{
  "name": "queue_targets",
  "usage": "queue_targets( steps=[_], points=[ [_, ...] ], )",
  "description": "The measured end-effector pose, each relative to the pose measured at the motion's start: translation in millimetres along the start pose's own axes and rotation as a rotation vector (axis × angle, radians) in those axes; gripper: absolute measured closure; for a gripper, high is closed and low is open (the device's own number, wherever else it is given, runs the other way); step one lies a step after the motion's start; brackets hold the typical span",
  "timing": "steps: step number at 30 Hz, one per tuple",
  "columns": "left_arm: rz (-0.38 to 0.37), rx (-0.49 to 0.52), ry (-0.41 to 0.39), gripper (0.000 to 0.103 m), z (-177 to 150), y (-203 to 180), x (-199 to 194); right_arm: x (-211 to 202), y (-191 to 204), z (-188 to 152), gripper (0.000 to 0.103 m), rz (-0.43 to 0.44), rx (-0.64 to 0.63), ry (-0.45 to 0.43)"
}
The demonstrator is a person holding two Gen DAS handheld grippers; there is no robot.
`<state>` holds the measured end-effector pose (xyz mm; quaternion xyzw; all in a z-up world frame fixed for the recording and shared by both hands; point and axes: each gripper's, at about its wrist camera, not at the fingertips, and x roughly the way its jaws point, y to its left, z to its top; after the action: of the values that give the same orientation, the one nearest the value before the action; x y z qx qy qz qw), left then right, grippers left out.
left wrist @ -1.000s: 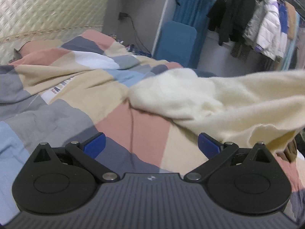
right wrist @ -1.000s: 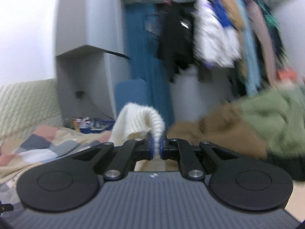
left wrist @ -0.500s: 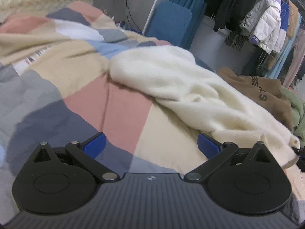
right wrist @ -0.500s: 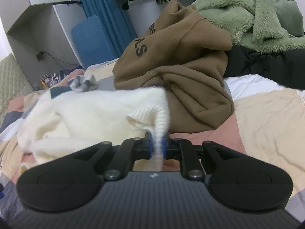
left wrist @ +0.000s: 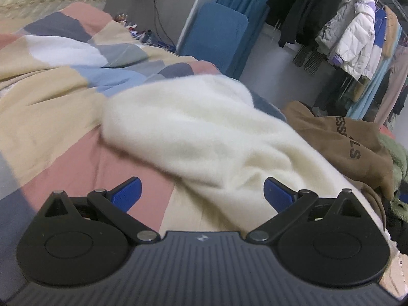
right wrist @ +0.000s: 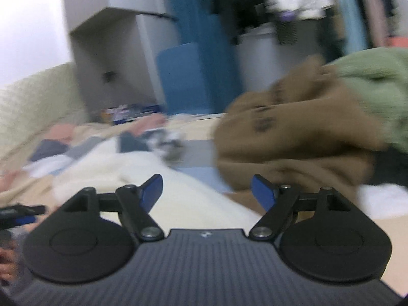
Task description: Fold large clothes
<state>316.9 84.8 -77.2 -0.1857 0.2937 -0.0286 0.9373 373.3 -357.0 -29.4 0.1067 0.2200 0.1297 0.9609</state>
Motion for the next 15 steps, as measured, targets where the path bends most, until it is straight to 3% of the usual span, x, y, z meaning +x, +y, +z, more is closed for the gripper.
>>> queue_targets(
  steps=[2,5,10,15],
  points=[
    [0.003,0.017,0.003,0.000,6,-1,16,42,12,8,0.025,0.094,-0.036,0.016],
    [0.018,0.045,0.005,0.000,17,0,45,103,37,18,0.025,0.168,-0.106,0.049],
    [0.069,0.129,-0.037,0.000,32,0,78,192,66,28,0.025,0.205,-0.057,0.117],
    [0.090,0.149,-0.001,0.000,45,7,109,252,79,20,0.026,0.207,-0.013,0.215]
  ],
)
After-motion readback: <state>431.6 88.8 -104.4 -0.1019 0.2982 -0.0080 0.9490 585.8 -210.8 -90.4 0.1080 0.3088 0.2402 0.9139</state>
